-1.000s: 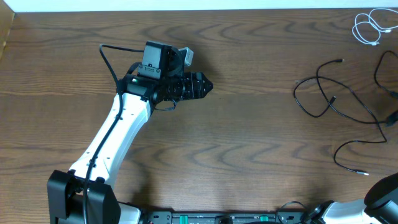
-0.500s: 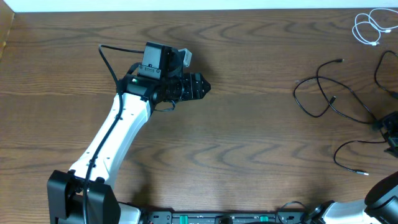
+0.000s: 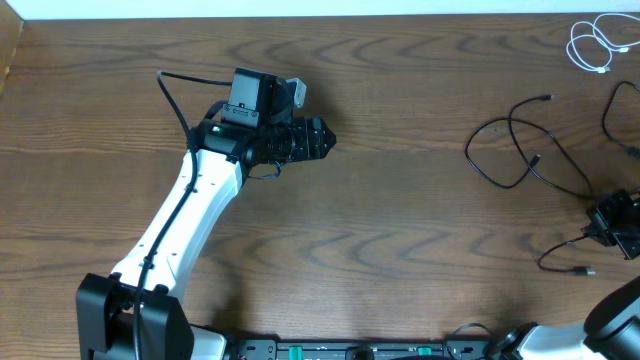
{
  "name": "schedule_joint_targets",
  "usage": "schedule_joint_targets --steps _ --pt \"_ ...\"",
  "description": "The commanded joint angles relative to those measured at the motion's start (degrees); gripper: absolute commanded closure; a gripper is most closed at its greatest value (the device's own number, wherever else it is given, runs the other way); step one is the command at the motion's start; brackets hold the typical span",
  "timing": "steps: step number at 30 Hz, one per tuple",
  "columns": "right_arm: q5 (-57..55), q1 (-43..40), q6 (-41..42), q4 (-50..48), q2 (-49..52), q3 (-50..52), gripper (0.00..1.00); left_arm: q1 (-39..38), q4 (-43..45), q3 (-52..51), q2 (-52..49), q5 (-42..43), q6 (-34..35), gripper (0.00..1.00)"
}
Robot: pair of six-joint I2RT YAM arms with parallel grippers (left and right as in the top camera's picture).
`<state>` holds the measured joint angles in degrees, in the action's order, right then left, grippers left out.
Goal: Untangle cables
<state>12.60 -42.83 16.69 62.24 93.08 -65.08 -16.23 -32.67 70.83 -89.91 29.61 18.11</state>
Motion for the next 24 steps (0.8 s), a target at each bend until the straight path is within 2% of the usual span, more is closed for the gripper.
schedule_joint_targets --steps 1,7,12,19,24 --pt "7.8 1.0 -5.7 2.0 -7.8 -4.5 0.99 0.1 0.1 0.7 -0.3 -0.8 -0.7 0.28" --pt "14.3 6.0 -6.7 2.7 -18.6 -15.0 0.99 0.1 0.1 0.7 -0.3 -0.8 -0.7 0.28" --pt "23.6 9.7 -6.0 -1.0 -22.1 -26.1 0.99 0.1 0.1 0.7 -0.3 -0.8 -0.7 0.28" --pt "24.0 12.5 -1.8 -3.7 -19.9 -42.6 0.99 0.1 0.1 0.7 -0.3 -0.8 -0.7 0.28" --pt "24.0 14.0 -0.1 -2.1 -12.3 -58.4 0.99 0.1 0.4 0.7 -0.3 -0.8 -0.7 0.28"
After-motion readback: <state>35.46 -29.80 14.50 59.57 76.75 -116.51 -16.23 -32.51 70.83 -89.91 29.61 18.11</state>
